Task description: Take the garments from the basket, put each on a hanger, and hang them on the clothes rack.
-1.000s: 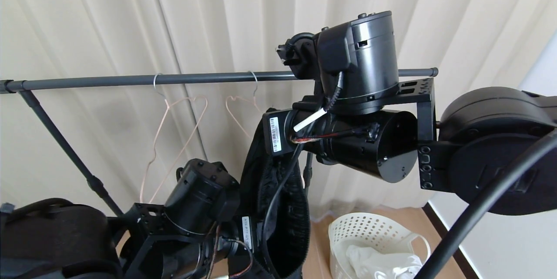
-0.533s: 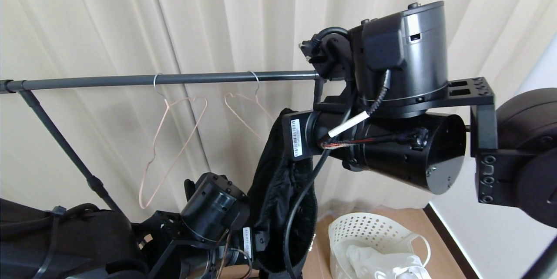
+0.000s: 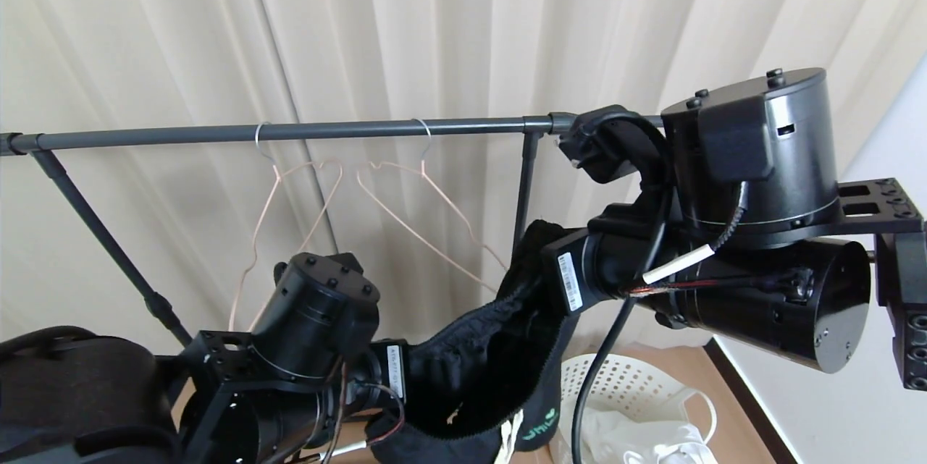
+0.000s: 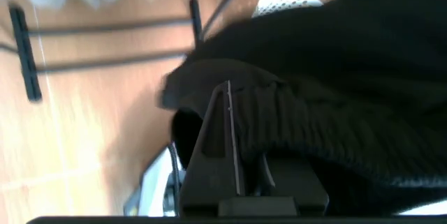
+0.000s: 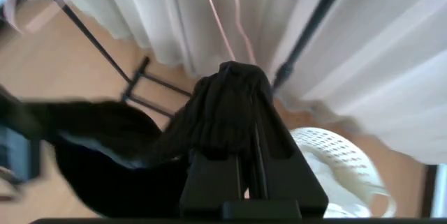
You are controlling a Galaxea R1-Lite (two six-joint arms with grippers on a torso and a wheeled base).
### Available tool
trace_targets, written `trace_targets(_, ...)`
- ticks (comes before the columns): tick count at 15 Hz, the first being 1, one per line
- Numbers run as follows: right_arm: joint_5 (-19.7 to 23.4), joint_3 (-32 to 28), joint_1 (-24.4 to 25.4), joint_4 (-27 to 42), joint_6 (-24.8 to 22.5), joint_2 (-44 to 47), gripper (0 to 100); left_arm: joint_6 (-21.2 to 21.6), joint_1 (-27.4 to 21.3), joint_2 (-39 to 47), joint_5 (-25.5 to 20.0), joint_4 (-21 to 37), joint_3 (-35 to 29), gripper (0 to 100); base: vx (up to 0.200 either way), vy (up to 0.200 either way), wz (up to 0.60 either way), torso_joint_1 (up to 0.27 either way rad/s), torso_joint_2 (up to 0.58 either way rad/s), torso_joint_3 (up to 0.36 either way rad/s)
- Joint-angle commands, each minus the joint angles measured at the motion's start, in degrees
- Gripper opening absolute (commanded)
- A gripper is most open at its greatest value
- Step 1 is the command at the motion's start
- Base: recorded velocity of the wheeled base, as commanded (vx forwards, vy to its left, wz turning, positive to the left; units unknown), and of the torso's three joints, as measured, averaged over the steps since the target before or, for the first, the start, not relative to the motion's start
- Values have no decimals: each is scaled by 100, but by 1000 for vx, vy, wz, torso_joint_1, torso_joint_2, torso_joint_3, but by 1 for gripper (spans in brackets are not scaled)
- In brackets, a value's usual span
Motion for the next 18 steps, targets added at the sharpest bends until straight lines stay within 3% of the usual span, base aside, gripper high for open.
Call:
trace_targets(1,-27,198,-178,0,-104,-151,0,204,66,-526,28,3,-16,0,0,0,0,0,0,0)
trace_targets(3,-449,207,-389,36,-315,-116,0,608,189,-772,151,56,-7,0,0,0,0,0,0,0)
trace_targets(5,-607,215,-556,62,-324,-116,0,915,216,-869,283,73,11,0,0,0,0,0,0,0)
trace_targets(7,-642,224,-661,71,-332,-125,0,1056,269,-877,283,73,19,0,0,0,0,0,0,0)
trace_targets(8,-704,233,-995,352,-332,-204,0,1452,471,-913,292,64,28,0,0,0,0,0,0,0)
trace_targets(9,-704,251,-1101,589,-332,-336,0,1566,603,-957,292,64,28,0,0,0,0,0,0,0)
trace_targets(13,-660,312,-1593,1011,-455,-573,0,1742,875,-1238,213,29,46,0,0,0,0,0,0,0)
trace_targets(18,-598,857,-1321,1029,-570,-810,0,2102,884,-1150,-350,-700,-60,0,0,0,0,0,0,0)
